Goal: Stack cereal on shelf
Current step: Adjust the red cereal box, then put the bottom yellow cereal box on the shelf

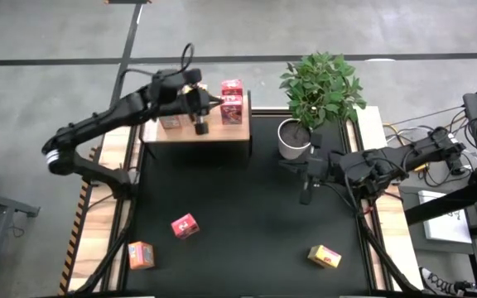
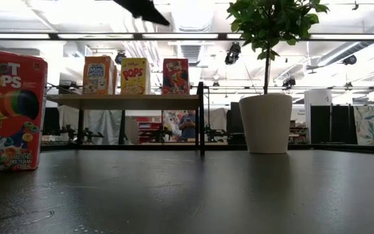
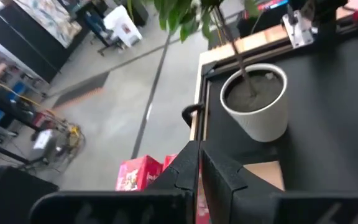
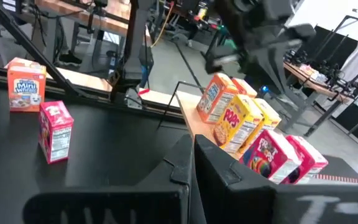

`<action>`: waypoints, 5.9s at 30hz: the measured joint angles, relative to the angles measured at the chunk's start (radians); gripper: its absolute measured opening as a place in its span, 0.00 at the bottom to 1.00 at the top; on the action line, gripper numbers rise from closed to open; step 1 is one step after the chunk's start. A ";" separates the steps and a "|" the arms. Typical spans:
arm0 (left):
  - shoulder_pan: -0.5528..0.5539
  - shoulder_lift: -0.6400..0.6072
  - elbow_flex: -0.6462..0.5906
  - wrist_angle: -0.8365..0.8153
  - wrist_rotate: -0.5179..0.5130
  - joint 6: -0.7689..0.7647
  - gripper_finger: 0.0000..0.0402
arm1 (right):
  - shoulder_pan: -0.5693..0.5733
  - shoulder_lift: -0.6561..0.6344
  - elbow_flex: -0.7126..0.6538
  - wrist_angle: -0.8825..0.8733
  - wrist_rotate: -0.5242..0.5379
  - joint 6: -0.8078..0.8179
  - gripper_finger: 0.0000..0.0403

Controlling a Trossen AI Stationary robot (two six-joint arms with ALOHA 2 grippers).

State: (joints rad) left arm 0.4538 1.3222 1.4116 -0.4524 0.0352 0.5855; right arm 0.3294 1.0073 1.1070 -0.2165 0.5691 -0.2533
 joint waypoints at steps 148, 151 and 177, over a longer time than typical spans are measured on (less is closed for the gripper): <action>0.241 0.390 0.277 -0.098 0.146 -0.093 0.00 | -0.001 -0.076 -0.174 0.071 0.001 -0.009 0.02; 0.235 0.371 0.277 -0.098 0.146 -0.102 0.00 | -0.001 -0.076 -0.174 0.072 0.001 -0.008 0.02; -0.279 -0.230 -0.211 0.084 0.213 -0.345 0.00 | 0.155 0.045 -0.131 -0.111 -0.032 0.597 0.02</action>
State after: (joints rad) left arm 0.1751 1.0925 1.2008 -0.3684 0.2483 0.2402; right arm 0.4844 1.0522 0.9758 -0.3272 0.5369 0.3435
